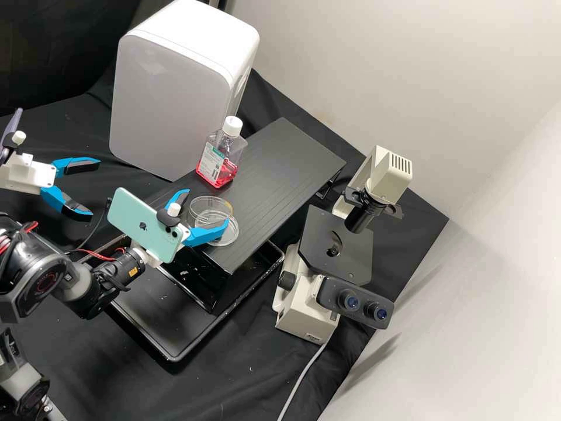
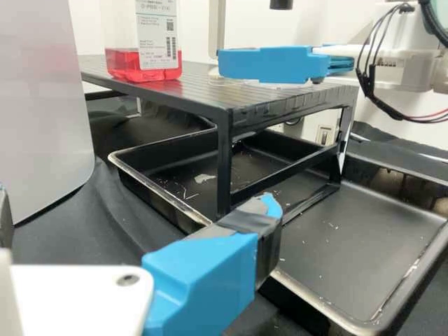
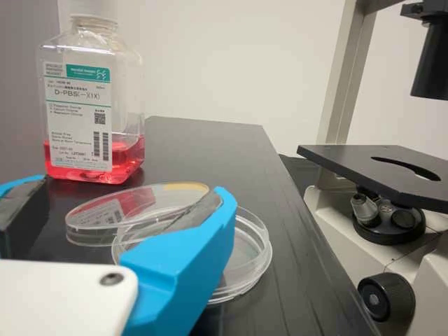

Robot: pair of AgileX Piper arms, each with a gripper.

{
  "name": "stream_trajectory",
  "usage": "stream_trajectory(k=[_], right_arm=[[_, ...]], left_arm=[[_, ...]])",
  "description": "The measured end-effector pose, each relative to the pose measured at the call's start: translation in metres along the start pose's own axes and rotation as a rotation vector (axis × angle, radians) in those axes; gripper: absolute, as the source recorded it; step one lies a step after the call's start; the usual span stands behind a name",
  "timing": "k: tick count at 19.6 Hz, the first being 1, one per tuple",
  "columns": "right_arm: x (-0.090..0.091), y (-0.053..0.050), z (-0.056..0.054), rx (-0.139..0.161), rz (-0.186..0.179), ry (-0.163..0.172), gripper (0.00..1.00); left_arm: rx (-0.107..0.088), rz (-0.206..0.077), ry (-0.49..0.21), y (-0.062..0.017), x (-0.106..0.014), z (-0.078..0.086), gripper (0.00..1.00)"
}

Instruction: Place the lid on the petri dish

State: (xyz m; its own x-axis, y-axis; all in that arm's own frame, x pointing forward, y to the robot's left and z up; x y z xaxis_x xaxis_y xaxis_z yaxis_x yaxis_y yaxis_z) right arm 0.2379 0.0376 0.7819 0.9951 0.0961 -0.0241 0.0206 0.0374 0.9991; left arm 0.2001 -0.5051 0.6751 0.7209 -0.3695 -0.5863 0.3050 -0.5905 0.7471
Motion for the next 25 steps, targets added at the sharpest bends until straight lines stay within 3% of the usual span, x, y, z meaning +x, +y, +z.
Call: stream_trajectory(k=[24, 25], right_arm=[[0.0002, 0.0043, 0.0048, 0.004, 0.024, -0.027, 0.00], [0.0002, 0.0043, 0.0048, 0.004, 0.024, -0.027, 1.00]], left_arm=[[0.002, 0.009, -0.002, 0.0021, 0.0021, 0.0000, 1.00], [0.002, 0.009, -0.002, 0.0021, 0.0021, 0.0000, 1.00]])
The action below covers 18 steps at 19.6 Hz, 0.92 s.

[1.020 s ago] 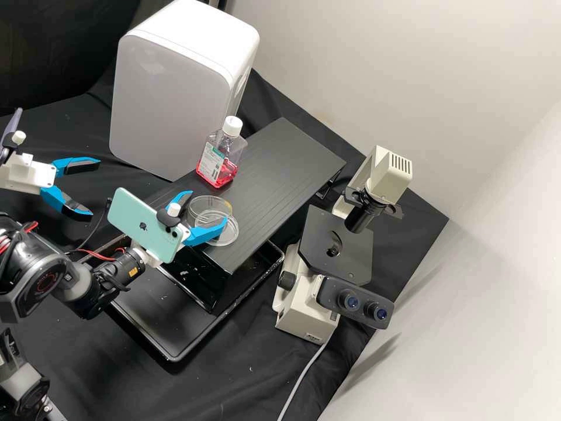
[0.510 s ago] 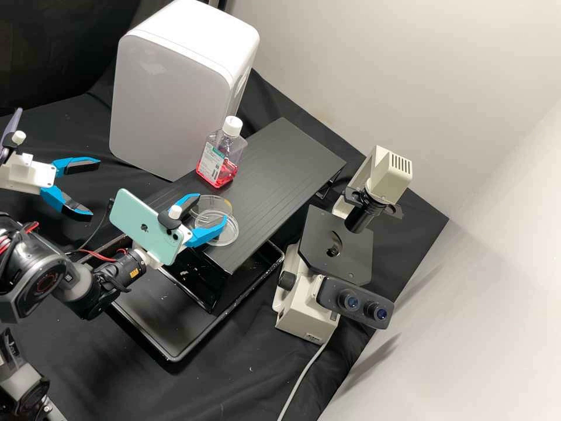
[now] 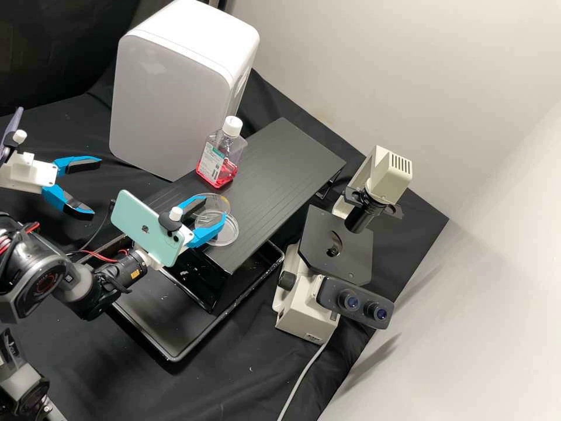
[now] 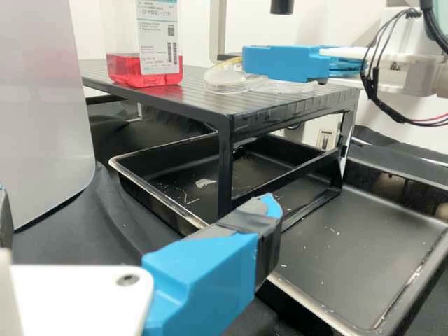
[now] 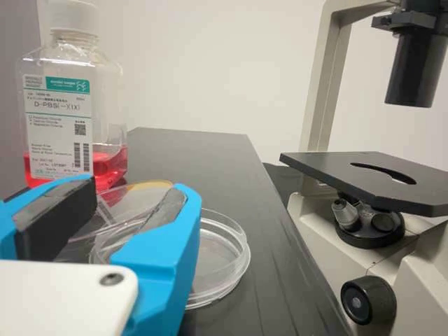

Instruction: Place the lid on the petri dish

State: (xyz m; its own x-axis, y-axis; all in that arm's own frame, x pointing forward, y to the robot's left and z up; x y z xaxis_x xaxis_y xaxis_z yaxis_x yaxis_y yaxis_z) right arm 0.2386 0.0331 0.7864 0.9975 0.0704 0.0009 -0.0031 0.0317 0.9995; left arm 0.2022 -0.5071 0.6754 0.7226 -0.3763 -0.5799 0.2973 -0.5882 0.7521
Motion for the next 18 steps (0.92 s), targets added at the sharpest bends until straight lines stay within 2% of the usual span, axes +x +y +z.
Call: stream_trajectory(k=[3, 7, 14, 18], right_arm=[[0.0000, 0.0004, 0.0005, 0.002, 0.005, -0.005, 1.00], [-0.0001, 0.0026, 0.0021, 0.013, 0.029, -0.023, 1.00], [-0.0002, 0.0038, 0.0036, 0.020, 0.042, -0.039, 1.00], [-0.0002, 0.0041, 0.0040, 0.008, 0.045, -0.043, 1.00]], left_arm=[[-0.001, 0.001, 0.001, 0.0000, 0.0000, -0.0001, 1.00], [-0.001, 0.001, 0.002, 0.0001, 0.0000, -0.0002, 1.00], [-0.003, 0.003, 0.007, 0.0002, 0.0000, -0.0007, 1.00], [-0.008, 0.007, 0.019, 0.0006, 0.0000, -0.0017, 1.00]])
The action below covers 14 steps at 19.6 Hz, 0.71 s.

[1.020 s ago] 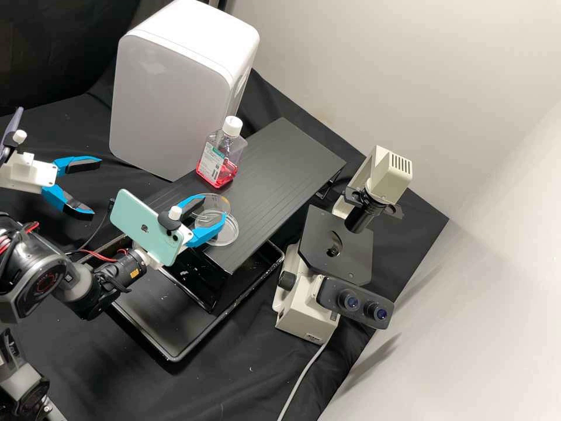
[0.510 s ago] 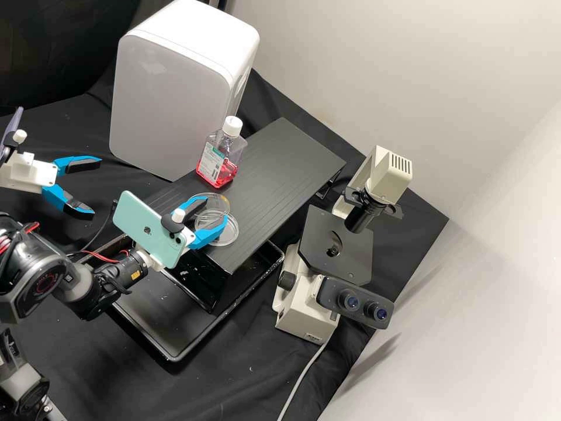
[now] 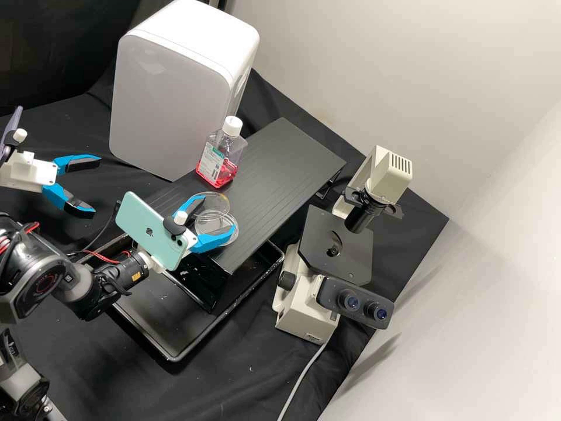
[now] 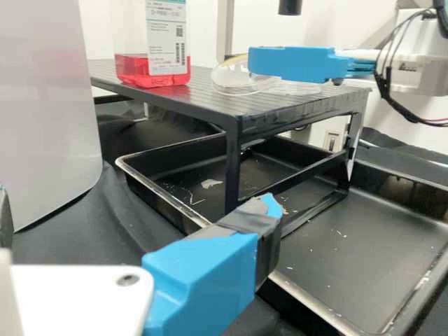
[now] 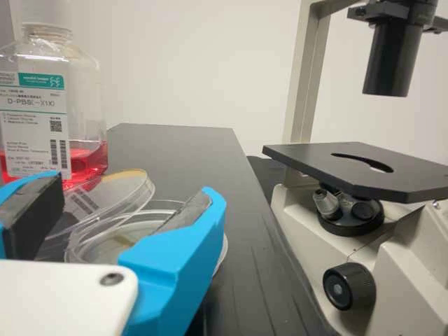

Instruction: Place the lid on the petri dish

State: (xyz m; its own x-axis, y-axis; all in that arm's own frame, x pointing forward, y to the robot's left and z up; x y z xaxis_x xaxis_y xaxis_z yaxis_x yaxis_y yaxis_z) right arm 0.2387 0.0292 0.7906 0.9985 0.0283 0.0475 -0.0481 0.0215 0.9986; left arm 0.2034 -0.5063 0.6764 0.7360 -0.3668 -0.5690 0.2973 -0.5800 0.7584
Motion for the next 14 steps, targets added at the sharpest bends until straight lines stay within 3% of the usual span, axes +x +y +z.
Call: stream_trajectory(k=[6, 12, 14], right_arm=[[-0.001, 0.002, -0.002, 0.001, 0.008, 0.007, 1.00], [-0.008, 0.019, -0.008, 0.018, 0.075, 0.031, 1.00], [-0.010, 0.021, -0.009, 0.034, 0.081, 0.038, 1.00]], left_arm=[[0.000, 0.000, 0.000, 0.0000, 0.000, 0.000, 1.00], [-0.003, -0.010, 0.004, -0.0024, 0.001, -0.001, 1.00], [-0.003, -0.010, 0.004, -0.0024, 0.001, -0.001, 1.00]])
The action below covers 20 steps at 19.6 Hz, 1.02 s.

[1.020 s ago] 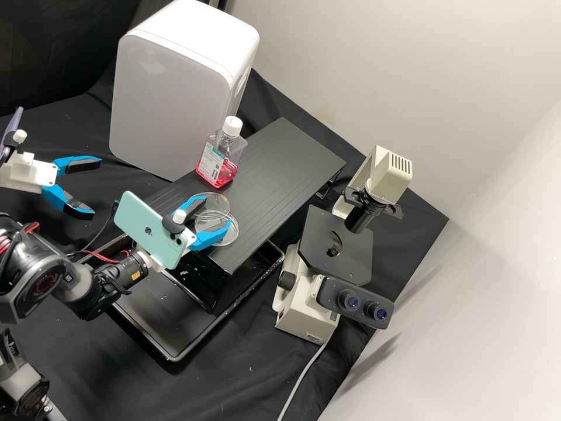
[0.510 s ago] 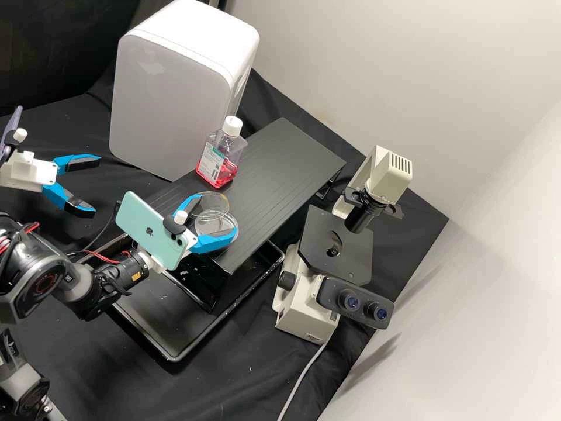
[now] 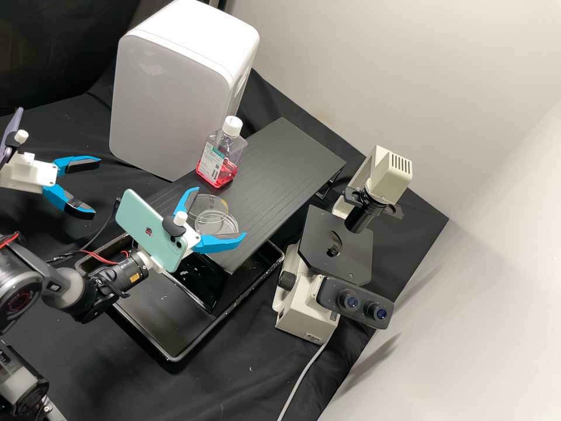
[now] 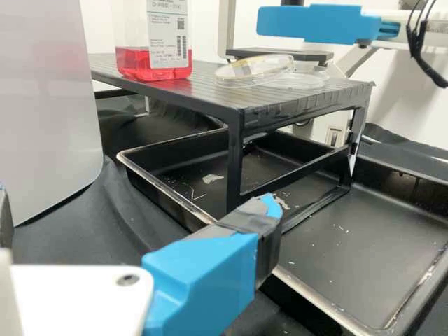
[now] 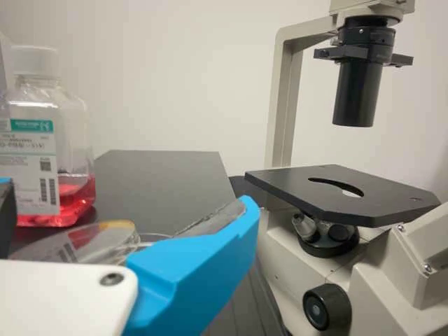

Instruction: Place the lid on the petri dish

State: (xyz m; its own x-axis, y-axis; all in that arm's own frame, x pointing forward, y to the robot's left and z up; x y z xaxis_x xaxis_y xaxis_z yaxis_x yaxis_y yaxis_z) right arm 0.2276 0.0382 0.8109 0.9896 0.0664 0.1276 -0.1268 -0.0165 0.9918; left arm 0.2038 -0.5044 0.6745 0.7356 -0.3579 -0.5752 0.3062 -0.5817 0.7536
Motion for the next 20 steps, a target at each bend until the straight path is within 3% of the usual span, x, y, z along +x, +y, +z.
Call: stream_trajectory(k=[4, 6, 9, 11, 14, 15, 20], right_arm=[[-0.001, -0.003, -0.004, 0.006, -0.013, 0.019, 1.00], [-0.002, -0.010, -0.010, 0.003, -0.046, 0.042, 1.00], [-0.001, -0.025, -0.014, -0.028, -0.105, 0.059, 1.00], [0.002, -0.033, -0.016, -0.045, -0.125, 0.057, 1.00], [0.007, -0.042, -0.013, -0.064, -0.140, 0.027, 1.00], [0.009, -0.045, -0.012, -0.083, -0.146, 0.023, 1.00], [0.011, -0.045, -0.010, -0.095, -0.143, 0.012, 1.00]], left_arm=[[-0.001, 0.001, 0.002, 0.0001, 0.000, 0.000, 1.00], [-0.002, 0.001, 0.004, 0.0001, 0.000, 0.000, 1.00], [-0.002, 0.001, 0.004, 0.0001, 0.000, 0.000, 1.00], [-0.002, 0.001, 0.004, 0.0001, 0.000, 0.000, 1.00], [-0.002, 0.001, 0.004, 0.0001, 0.000, 0.000, 1.00], [-0.002, 0.001, 0.004, 0.0001, 0.000, 0.000, 1.00], [-0.002, 0.001, 0.004, 0.0001, 0.000, 0.000, 1.00]])
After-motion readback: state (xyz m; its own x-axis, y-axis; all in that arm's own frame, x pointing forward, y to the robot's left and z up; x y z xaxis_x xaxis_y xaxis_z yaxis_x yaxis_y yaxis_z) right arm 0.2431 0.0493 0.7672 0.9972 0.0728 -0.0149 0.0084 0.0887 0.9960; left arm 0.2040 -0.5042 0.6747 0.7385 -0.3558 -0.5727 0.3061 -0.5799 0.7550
